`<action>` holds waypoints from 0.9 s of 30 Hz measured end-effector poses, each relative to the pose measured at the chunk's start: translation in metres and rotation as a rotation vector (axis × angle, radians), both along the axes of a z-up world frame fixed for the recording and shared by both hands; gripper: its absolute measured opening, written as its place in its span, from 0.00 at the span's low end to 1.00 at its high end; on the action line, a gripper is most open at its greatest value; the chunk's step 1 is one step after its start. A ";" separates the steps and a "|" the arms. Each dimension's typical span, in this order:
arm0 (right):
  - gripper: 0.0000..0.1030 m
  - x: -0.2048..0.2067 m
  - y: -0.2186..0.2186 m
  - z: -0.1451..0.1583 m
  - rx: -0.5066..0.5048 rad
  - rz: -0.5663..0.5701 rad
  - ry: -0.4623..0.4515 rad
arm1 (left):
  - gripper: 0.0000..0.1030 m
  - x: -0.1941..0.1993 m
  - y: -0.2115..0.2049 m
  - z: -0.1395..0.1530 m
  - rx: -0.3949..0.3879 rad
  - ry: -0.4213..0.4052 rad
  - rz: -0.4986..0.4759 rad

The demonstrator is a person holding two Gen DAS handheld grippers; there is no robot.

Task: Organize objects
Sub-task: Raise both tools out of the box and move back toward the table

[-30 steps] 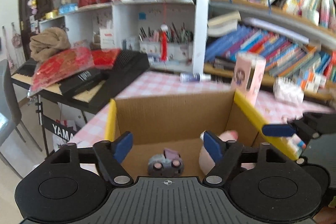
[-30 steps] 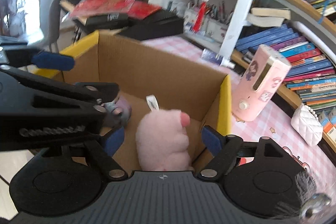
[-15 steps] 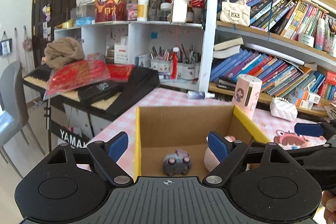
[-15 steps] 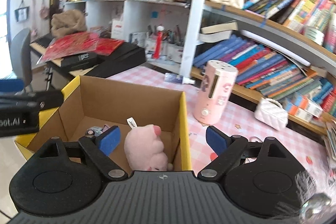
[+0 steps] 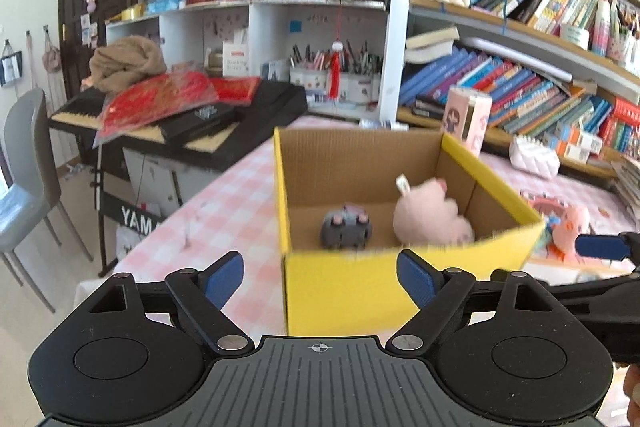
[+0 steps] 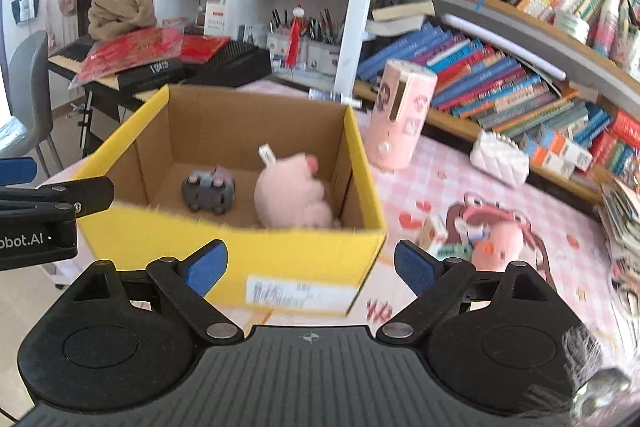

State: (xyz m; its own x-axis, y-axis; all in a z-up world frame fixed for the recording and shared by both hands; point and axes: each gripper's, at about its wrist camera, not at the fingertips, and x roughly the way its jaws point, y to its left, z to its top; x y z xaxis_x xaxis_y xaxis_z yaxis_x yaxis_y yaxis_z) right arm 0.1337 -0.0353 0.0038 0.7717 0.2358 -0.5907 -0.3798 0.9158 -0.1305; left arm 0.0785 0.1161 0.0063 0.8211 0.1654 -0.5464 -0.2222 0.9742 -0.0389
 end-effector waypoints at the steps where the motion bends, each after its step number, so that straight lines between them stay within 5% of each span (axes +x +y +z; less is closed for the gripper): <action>1: 0.88 -0.004 -0.001 -0.002 -0.002 -0.008 0.004 | 0.88 -0.004 -0.001 -0.002 0.004 0.011 0.001; 27: 0.90 -0.089 -0.016 -0.024 -0.015 -0.125 0.090 | 0.92 -0.078 -0.010 -0.016 0.012 0.101 -0.057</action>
